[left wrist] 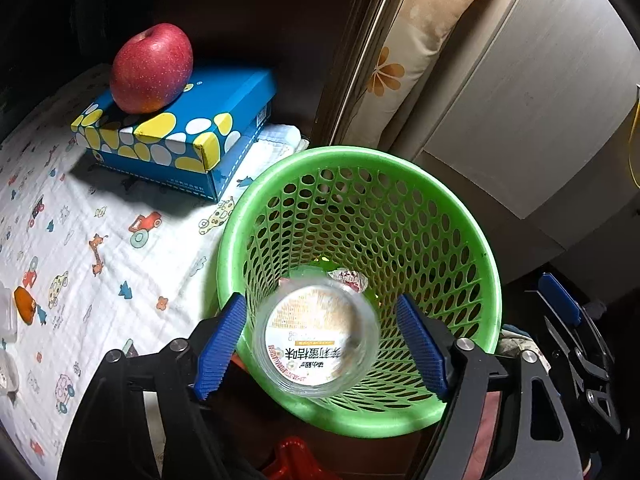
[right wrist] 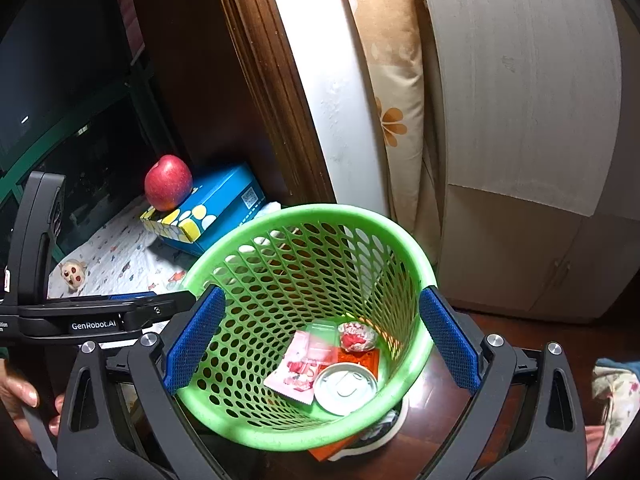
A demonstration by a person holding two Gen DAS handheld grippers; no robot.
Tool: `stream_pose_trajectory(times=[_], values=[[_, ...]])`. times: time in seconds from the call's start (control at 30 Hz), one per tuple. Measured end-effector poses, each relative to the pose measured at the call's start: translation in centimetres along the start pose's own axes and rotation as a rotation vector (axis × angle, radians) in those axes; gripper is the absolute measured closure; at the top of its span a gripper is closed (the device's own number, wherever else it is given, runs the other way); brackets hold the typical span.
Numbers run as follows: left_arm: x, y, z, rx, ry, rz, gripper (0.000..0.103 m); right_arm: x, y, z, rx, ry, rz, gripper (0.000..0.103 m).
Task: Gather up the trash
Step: 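Open the right tool to drop the lid while the left tool releases the cup, then move both tools back over the bed toward the remaining cups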
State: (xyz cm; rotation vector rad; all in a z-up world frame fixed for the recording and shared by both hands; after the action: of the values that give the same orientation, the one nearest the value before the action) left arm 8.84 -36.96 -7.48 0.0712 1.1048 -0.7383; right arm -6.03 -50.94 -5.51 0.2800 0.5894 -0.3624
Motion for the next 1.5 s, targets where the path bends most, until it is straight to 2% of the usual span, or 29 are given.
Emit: stream_pose_trajectory(times=[0.3, 0.7, 0.9, 1.03, 1.37, 1.43, 1.5], values=[[-1.8, 2.0, -0.4, -0.017, -0.026, 0.006, 0.023, -0.3, 0.9, -0.2, -0.005, -0.004, 0.026, 0.007], [-6.8, 9.9, -2.0, -0.106, -0.114, 0.13, 0.023, 0.7, 6.1, 0.2, -0.075, 0.012, 0.109, 0.007], [-8.8, 15.6, -3.6, -0.198, -0.141, 0.212, 0.023, 1.9, 9.8, 0.4, -0.125, 0.033, 0.168, 0.007], [-10.1, 19.8, -4.5, -0.25, -0.166, 0.304, 0.023, 2.4, 12.5, 0.4, -0.162, 0.045, 0.207, 0.007], [-14.6, 32.0, -7.2, -0.476, -0.239, 0.499, 0.022, 4.1, 19.5, 0.3, -0.257, 0.077, 0.305, 0.007], [-15.3, 34.5, -7.8, -0.52, -0.246, 0.54, 0.017, 4.2, 20.7, 0.2, -0.272, 0.082, 0.32, 0.007], [-15.7, 36.4, -8.4, -0.561, -0.252, 0.564, 0.016, 4.5, 22.2, 0.0, -0.289, 0.088, 0.339, 0.007]])
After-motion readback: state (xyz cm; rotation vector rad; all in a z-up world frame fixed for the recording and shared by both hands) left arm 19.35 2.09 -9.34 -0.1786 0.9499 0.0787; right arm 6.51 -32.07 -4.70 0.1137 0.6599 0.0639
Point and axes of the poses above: each gripper's, at about its wrist camera, not at the fingertips, and x roughly the way its jaws point, y to its left, z to its top, the point moved 2 cm from there along x, roughly the way its jaws point, and after that the axes turned 8 degrees about -x, right-handed, at the moved point
